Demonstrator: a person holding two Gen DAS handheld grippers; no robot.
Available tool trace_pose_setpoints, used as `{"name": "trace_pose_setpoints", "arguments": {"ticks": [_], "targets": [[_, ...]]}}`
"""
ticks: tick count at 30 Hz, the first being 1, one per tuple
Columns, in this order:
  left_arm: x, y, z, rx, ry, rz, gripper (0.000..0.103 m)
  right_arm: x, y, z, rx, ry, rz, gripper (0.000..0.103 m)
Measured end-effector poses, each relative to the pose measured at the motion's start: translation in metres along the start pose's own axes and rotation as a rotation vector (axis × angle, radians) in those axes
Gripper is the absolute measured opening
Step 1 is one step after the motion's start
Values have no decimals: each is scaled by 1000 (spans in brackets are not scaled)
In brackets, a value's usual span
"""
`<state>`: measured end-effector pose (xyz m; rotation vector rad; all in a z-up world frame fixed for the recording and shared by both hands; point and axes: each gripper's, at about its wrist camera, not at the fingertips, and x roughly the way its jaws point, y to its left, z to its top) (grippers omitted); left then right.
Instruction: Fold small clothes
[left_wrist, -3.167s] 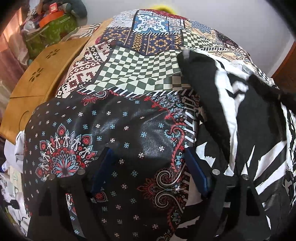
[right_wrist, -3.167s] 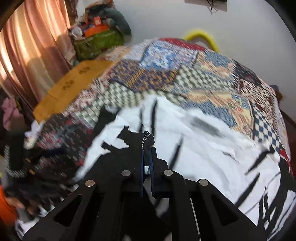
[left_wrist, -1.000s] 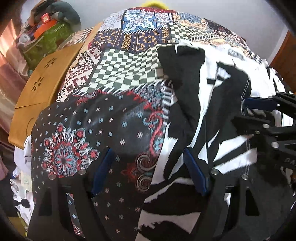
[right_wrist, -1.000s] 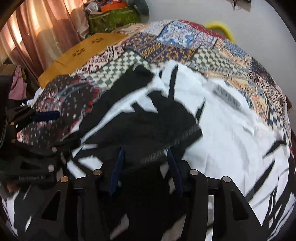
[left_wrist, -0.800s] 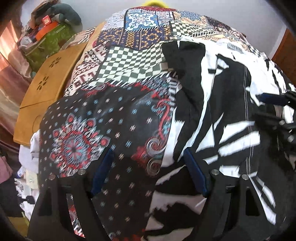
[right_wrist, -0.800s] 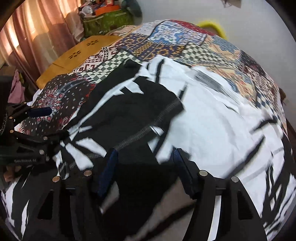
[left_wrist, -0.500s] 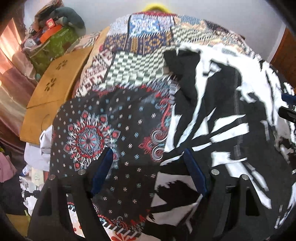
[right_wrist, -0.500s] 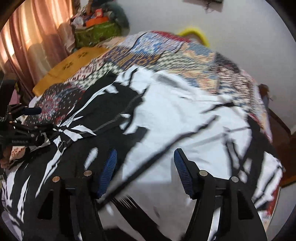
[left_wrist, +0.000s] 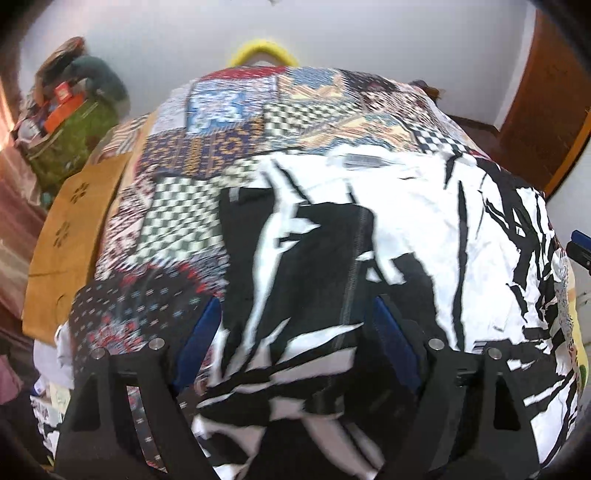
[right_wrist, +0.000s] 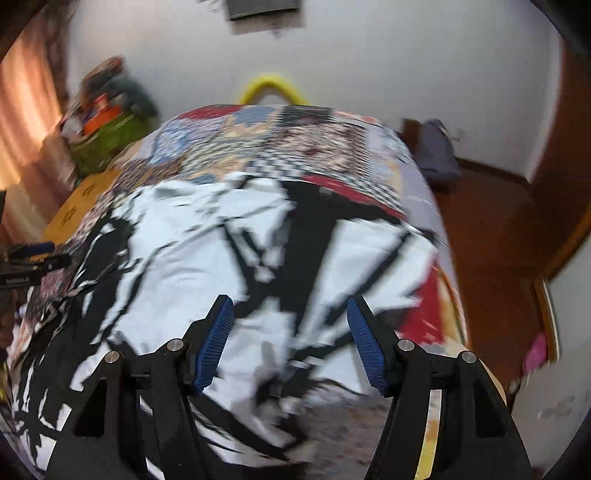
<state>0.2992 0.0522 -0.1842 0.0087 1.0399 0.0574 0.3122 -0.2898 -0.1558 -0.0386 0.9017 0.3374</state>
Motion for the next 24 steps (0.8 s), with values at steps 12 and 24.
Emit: {"name": "trace_pose_setpoints", "arguments": {"ticks": [12,24], "targets": [[61,-65,17,95,83,-58,84,34,-72,-11,203,42,15,60],[70,-64,16,70,93,-83,84,51,-66,0,155,20,-5,7]]}}
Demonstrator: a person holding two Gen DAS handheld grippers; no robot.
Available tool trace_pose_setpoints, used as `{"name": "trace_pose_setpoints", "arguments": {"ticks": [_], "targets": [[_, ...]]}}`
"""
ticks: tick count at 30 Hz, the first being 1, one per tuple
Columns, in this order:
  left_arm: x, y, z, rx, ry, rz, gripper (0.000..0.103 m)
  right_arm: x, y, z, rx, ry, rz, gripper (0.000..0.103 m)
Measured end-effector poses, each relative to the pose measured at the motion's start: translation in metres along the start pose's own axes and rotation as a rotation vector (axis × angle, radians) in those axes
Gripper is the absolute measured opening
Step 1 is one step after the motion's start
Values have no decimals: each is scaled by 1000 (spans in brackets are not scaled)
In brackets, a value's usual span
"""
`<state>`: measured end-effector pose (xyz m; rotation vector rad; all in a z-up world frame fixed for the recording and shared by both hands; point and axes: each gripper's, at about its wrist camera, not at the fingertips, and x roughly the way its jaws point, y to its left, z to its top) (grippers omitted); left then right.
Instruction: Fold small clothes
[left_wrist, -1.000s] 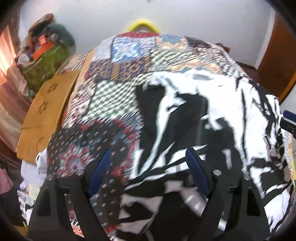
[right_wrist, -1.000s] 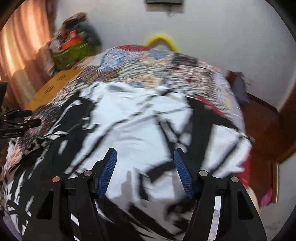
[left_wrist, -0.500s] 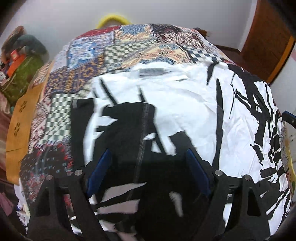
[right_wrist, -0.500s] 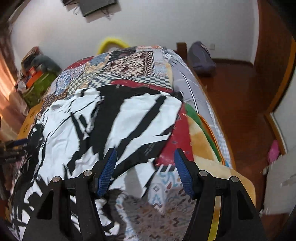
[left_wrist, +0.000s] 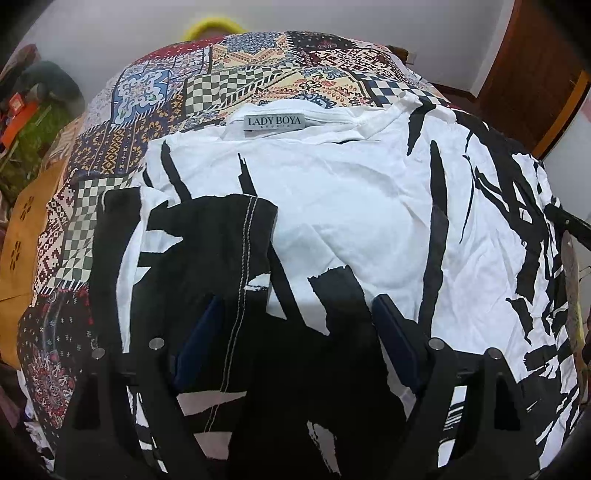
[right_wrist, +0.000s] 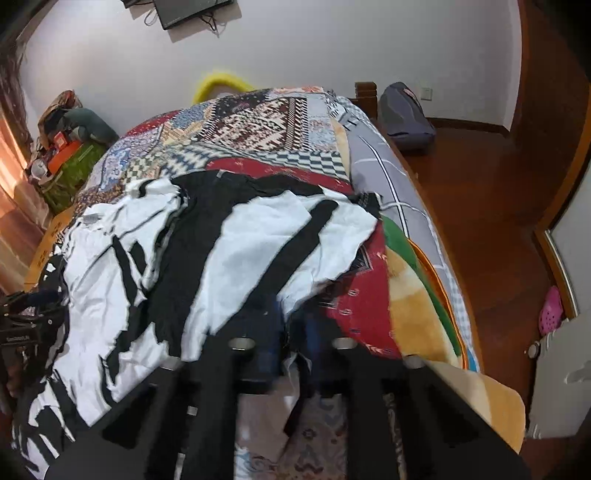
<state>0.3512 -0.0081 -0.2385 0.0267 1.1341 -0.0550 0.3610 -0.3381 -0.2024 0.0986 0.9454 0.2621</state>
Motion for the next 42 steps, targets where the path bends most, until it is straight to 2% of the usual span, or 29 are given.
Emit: {"name": "trace_pose_setpoints", "arguments": {"ticks": [7,12,17,22,28,30,33,38,42], "targets": [[-32,10,-2,-19,-62,3,84,-42,32,15,-82,-112,49,5],[-57,23,-6,-41,-106,4,84,-64,75,26,-139,-156,155,5],[-73,34,-12,-46,-128,20,84,-48,121,24,-212,-106,234,5],[-81,43,-19,-54,-133,25,84,-6,153,7,-260,14,265,5],[-83,43,-23,-43,-128,30,84,27,159,-8,-263,153,227,11],[-82,38,-21,-34,-128,23,84,24,154,-8,-244,167,254,22],[-78,28,-13,-26,-125,2,84,4,141,-4,-225,130,281,31],[-69,-4,7,20,-131,-64,84,-20,125,2,-229,44,253,32],[-54,-33,24,66,-123,-69,84,-22,110,5,-233,19,202,32]]}}
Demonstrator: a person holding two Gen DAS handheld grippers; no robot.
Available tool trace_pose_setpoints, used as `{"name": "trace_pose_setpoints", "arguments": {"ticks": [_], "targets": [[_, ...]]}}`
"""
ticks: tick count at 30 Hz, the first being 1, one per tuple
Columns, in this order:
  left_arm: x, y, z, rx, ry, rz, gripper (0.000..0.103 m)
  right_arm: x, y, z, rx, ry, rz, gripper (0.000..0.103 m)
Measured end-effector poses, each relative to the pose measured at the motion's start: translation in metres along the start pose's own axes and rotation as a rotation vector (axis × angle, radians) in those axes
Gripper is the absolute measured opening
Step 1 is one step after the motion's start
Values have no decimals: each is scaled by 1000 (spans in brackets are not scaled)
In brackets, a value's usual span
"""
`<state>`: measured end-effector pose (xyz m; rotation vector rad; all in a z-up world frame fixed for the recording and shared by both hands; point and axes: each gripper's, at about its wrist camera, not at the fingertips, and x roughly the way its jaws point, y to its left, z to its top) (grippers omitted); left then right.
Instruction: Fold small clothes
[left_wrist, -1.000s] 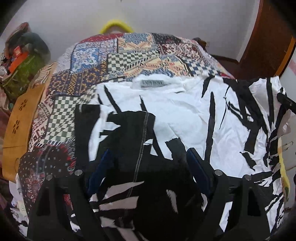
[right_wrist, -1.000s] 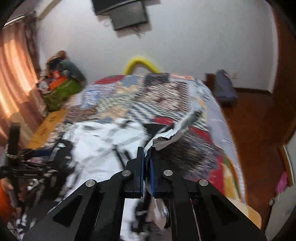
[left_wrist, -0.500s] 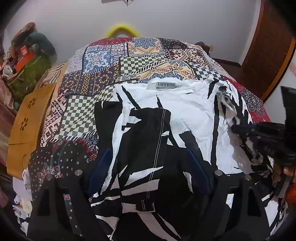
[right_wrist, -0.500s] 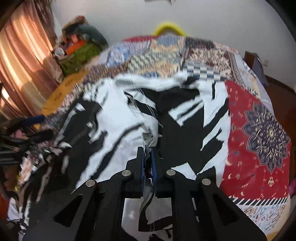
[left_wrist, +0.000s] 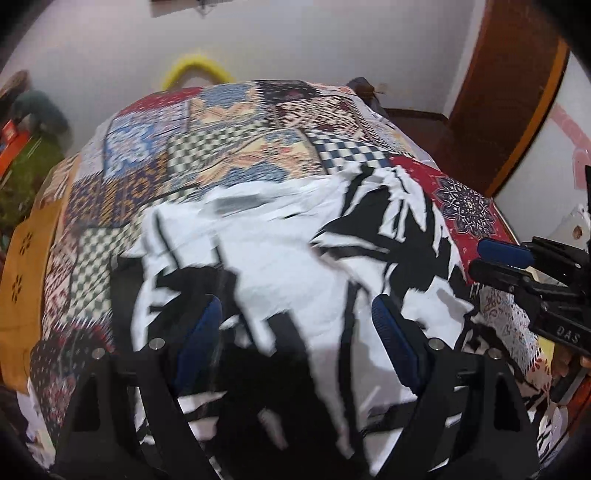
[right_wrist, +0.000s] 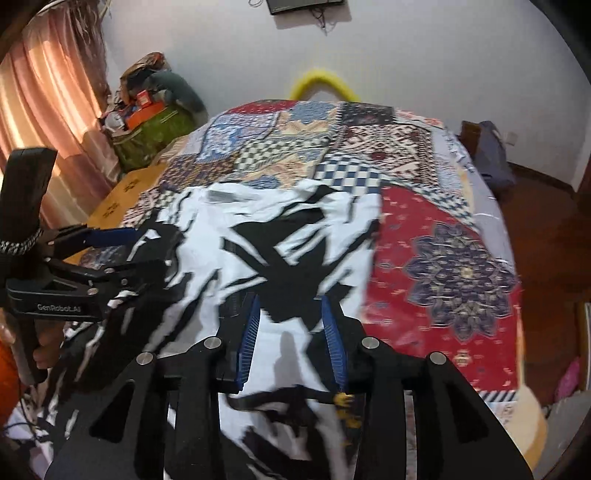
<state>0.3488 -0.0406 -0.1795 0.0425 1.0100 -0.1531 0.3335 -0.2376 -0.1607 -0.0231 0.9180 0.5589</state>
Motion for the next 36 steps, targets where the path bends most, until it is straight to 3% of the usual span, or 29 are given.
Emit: {"name": "trace_pose_setpoints", "arguments": {"ticks": [6,12,19,23,29,32,36], "targets": [[41,-26,17,30,46,16,84,23,-15,-6,41,52,29,32],[73,-24,12,48,98,65,84,45,-14,-20,3,102,28,32],[68,-28,-6,154,91,130,84,38,-15,-38,-28,136,32,32],[56,-17,-21,152,107,132,84,31,-15,-46,-39,159,13,33],[0,38,-28,20,16,120,84,11,-26,-37,-3,121,-10,38],[-20,79,-31,-45,-17,174,84,8,-33,-25,21,85,-20,42],[-18,140,-38,-175,3,259,84,20,-41,-9,67,72,-17,42]]}}
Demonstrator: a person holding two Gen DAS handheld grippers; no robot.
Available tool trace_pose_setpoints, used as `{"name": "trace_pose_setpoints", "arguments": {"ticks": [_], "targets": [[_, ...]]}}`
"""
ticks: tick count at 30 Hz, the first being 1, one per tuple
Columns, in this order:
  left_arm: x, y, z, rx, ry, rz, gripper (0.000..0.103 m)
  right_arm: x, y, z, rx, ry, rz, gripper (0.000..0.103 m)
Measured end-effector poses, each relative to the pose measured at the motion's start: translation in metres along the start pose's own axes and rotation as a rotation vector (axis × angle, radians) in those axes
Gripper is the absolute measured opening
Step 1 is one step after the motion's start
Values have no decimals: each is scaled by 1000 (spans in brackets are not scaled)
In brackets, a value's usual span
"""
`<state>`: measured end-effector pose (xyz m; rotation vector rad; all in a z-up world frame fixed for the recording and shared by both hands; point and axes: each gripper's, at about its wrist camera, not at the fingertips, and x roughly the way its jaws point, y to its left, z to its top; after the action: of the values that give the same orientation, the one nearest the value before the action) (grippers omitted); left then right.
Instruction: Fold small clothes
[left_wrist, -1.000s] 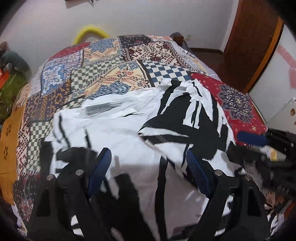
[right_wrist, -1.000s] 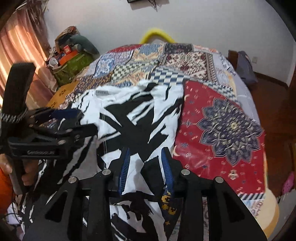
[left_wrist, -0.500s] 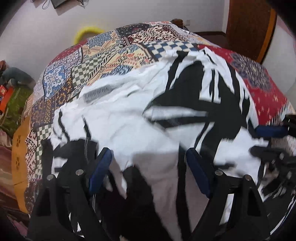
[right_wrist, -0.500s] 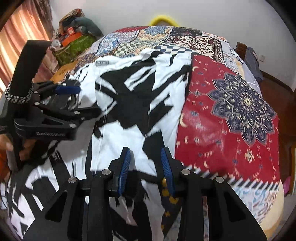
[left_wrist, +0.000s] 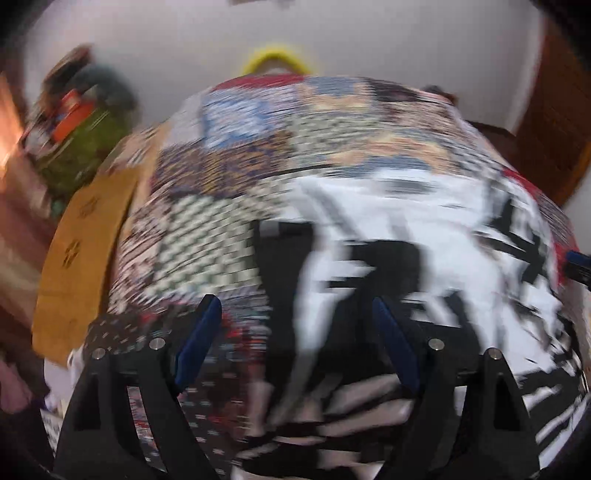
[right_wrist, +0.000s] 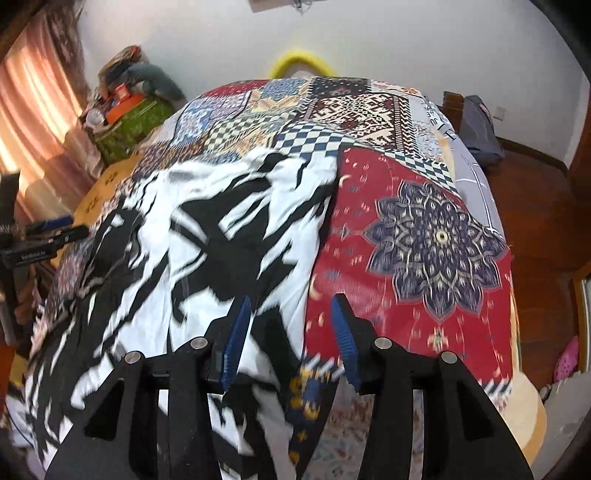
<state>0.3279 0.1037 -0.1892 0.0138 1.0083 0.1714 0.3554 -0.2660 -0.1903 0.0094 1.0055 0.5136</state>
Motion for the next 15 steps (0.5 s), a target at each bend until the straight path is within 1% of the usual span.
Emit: {"name": "trace_pose_setpoints", "arguments": {"ticks": [1,2,3,4,5,6,8,10,11,12,13,14,15], "targets": [[8,12,-1,-34,14,19,83,5,-1,4,13,4,5,42],[18,22,-2,-67,36,27,79,10,-3,9,28,7,11,42],[30,31,-4,-100,72,24,71,15,-4,12,43,11,18,42],[39,37,-6,-124,100,8,67,21,-5,15,57,13,23,42],[48,40,-7,-149,126,-26,63,24,-6,18,64,13,26,42],[55,41,-7,-172,140,-72,63,27,-5,21,67,9,30,42],[65,37,-4,-177,135,-139,63,30,-3,25,69,8,36,42],[69,33,-2,-172,133,-154,63,36,-1,28,77,17,48,42],[74,32,0,-174,138,-160,60,38,1,30,75,18,49,39],[78,30,2,-175,144,-173,52,40,5,31,61,18,44,31],[79,28,4,-173,144,-193,46,40,8,31,44,18,35,26],[79,25,7,-163,140,-217,33,42,10,31,31,17,22,15],[78,20,11,-152,136,-226,22,43,13,32,21,15,15,11]]}}
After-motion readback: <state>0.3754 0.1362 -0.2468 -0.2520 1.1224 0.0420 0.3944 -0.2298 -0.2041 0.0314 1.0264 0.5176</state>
